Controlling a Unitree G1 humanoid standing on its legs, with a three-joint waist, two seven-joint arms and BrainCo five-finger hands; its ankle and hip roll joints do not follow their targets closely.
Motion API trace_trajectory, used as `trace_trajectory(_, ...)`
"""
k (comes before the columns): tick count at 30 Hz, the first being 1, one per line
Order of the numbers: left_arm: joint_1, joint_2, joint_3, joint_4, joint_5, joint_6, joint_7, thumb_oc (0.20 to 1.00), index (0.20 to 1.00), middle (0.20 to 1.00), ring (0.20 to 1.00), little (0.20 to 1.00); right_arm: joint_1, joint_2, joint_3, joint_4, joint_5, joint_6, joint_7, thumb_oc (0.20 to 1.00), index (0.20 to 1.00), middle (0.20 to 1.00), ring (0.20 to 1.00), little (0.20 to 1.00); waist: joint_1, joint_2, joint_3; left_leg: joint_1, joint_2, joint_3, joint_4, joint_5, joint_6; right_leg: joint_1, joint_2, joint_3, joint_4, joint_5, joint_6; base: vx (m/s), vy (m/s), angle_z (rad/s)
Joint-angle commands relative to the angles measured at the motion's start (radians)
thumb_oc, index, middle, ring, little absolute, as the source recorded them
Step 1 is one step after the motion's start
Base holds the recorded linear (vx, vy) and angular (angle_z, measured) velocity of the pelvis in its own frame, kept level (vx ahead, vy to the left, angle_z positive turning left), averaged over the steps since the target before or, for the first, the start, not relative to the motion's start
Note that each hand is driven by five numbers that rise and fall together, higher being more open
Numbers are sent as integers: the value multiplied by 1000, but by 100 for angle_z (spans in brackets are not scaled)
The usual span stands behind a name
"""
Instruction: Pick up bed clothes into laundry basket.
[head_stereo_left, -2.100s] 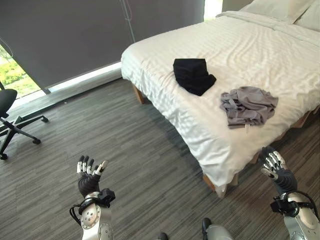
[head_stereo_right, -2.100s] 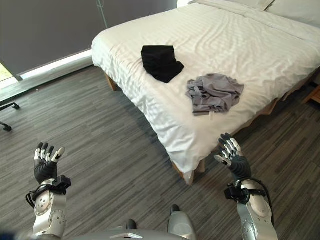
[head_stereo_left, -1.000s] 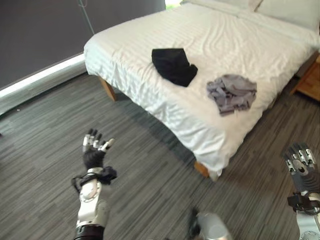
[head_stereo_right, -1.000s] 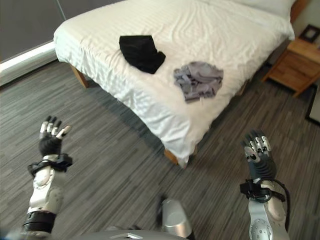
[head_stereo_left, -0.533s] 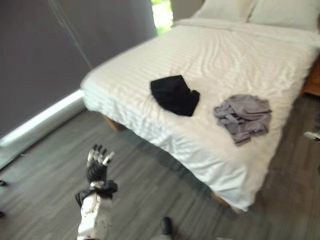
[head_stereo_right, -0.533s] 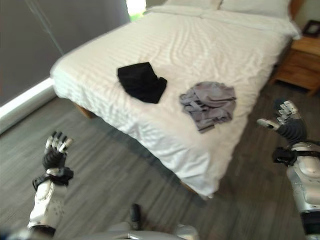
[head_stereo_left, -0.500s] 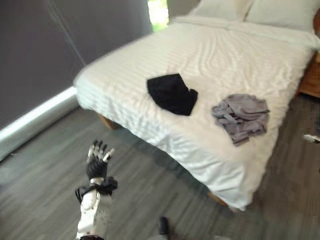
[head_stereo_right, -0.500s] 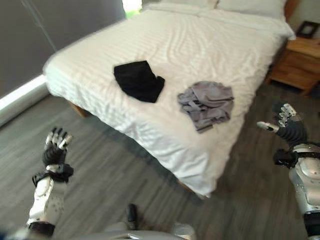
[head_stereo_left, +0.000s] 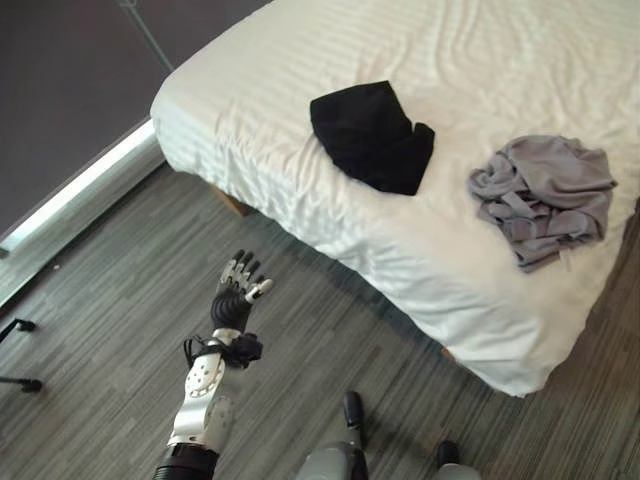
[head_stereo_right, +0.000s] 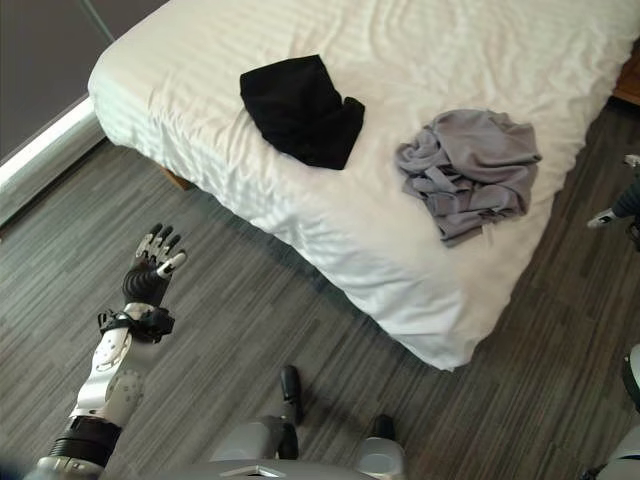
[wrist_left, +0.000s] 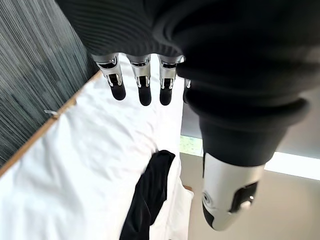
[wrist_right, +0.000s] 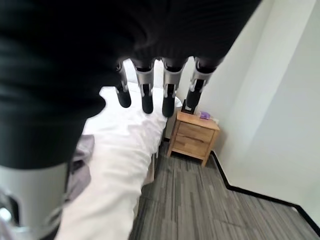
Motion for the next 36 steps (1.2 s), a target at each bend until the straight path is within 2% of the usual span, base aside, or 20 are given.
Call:
trace_trajectory(1,-62,37,61,-39,-39,-57,8,1000,1000,1000,1000,1000,-148,-11,44,-51,22,11,-66,1000,1000,1000,1000,1000,-8,-68,40,59,104,10,7,-47,-125,-91,-49,-7,-122,245,-33,-24,12,-5)
trace_trajectory(8,-49,41,59,-52,-18,-57,33,1000,1000,1000,1000,1000,-381,54,139,0,106,24,-99,1000,1000,1000,1000,1000,26,-68,88,-20,107,14,7,-28,-132,-173,-50,-7,-122,270,-27,-5,-7,-3)
trace_trajectory(16,-51,41,61,-78,11,-51,53,1000,1000,1000,1000,1000,-463,144,162,37,173,28,-99,1000,1000,1000,1000,1000,45,-60,152,-99,110,18,7,-19,-140,-258,-51,2,-122,287,-20,-12,-6,0)
trace_trajectory(18,-62,44,62,-88,19,-56,64,1000,1000,1000,1000,1000,-459,159,148,50,199,26,-103,1000,1000,1000,1000,1000,54,-52,175,-139,111,20,7,-11,-145,-303,-50,12,-122,300,-18,-62,-17,-3)
trace_trajectory(21,-89,24,32,-129,52,-56,75,1000,1000,1000,1000,1000,-421,192,116,119,220,23,-104,1000,1000,1000,1000,1000,66,-22,223,-217,115,26,7,8,-154,-387,-53,29,-122,320,-13,-69,-15,-8)
trace_trajectory(27,-116,-23,26,-132,48,-63,78,1000,1000,1000,1000,1000,-276,253,15,171,234,21,-77,1000,1000,1000,1000,1000,62,5,261,-247,112,23,7,18,-157,-417,-52,41,-122,324,-9,-4,2,-10)
trace_trajectory(29,-145,-37,37,-116,49,-75,100,1000,1000,1000,1000,1000,-129,288,-75,145,259,14,-78,1000,1000,1000,1000,1000,46,10,263,-236,104,27,7,14,-153,-413,-54,43,-122,324,-9,26,43,-8)
trace_trajectory(30,-158,-37,38,-109,48,-80,107,1000,1000,1000,1000,1000,-97,294,-97,124,284,6,-70,200,200,200,200,200,41,8,262,-230,103,28,7,11,-152,-409,-53,43,-122,323,-10,17,26,-5)
trace_trajectory(31,-169,-38,45,-101,50,-87,116,1000,1000,1000,1000,1000,-59,299,-138,92,348,-5,-61,200,200,200,200,200,35,6,261,-225,103,28,7,8,-151,-404,-54,43,-122,321,-10,25,13,9)
trace_trajectory(34,-193,-41,55,-99,59,-107,146,1000,1000,1000,1000,1000,105,345,-393,-46,723,-69,-93,200,200,200,200,200,6,-3,252,-199,100,27,7,-9,-147,-385,-56,40,-122,314,-10,33,9,11)
trace_trajectory(35,-197,-49,57,-105,60,-115,154,1000,1000,1000,1000,1000,189,400,-510,-141,940,-122,-87,200,200,200,200,200,-11,-5,251,-189,100,29,7,-15,-146,-377,-56,40,-122,310,-9,21,5,3)
trace_trajectory(36,-195,-44,50,-105,60,-115,154,1000,1000,1000,1000,1000,208,401,-523,-152,942,-121,-88,200,200,200,200,200,-5,-9,249,-186,99,28,7,-16,-146,-374,-57,39,-122,309,-9,20,4,-5)
